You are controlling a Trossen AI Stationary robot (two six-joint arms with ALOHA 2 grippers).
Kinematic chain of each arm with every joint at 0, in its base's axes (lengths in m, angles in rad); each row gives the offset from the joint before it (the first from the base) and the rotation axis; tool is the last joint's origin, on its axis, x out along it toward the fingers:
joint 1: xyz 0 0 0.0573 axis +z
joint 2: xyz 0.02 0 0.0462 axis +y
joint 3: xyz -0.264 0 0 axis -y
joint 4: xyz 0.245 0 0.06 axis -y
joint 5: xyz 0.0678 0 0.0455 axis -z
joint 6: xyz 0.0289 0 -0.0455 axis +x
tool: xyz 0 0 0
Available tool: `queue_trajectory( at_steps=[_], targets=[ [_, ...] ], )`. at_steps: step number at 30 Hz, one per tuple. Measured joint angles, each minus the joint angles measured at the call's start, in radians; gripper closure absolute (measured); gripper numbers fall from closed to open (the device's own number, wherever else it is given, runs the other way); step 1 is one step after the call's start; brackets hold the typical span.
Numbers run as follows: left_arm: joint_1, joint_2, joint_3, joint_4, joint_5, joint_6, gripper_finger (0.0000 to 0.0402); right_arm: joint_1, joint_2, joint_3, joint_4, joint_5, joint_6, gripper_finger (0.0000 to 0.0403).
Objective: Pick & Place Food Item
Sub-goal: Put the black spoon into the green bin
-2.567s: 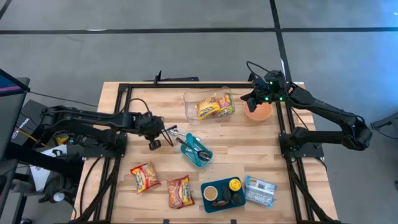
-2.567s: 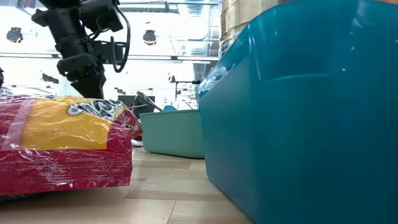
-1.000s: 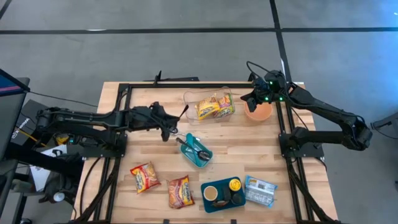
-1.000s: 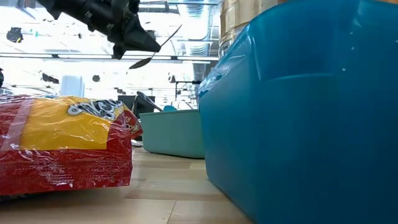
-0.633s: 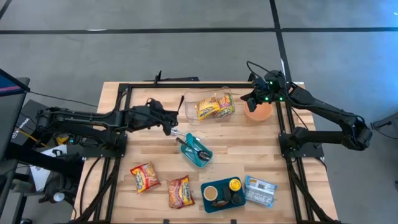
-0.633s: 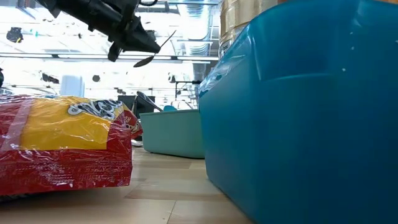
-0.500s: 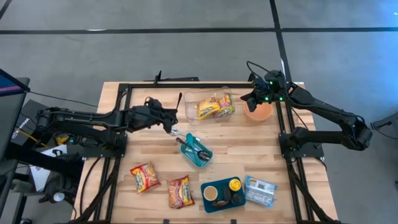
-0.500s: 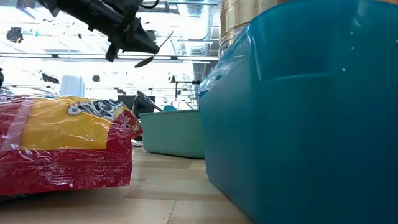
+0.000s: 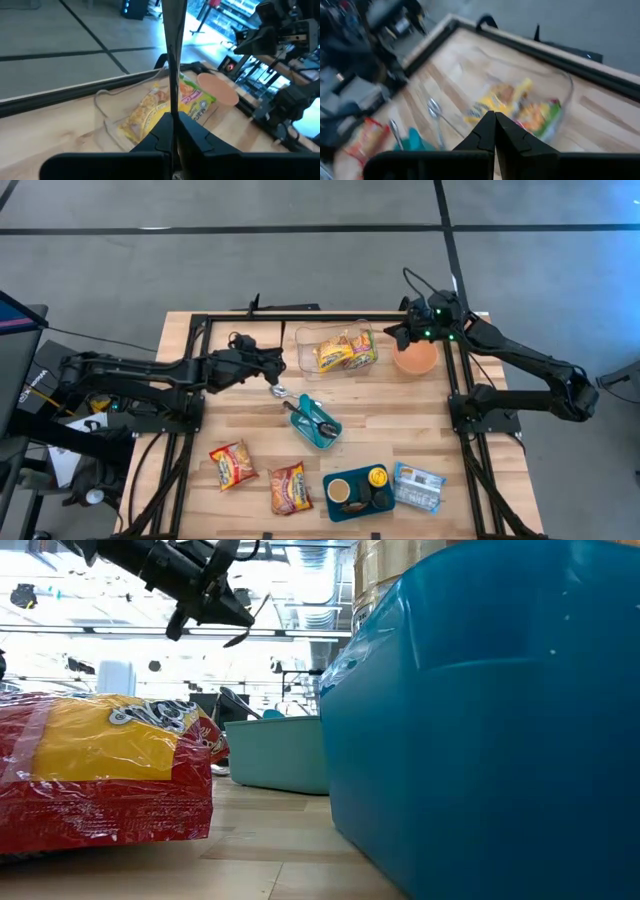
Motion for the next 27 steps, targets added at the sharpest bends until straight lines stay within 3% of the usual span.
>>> queue_trajectory(
  at_steps=[14, 27],
  targets=[
    [0.0, 0.268, 0.008, 0.394, 0.0, 0.001, 0.0398, 0.09, 0.096, 0.0, 0.311, 0.0, 0.255, 0.0403],
    [0.001, 0.483, 0.177, 0.392, -0.002, 0.004, 0.0399, 0.161, 0.221, 0.018, 0.48, 0.038, 0.364, 0.0403]
  ],
)
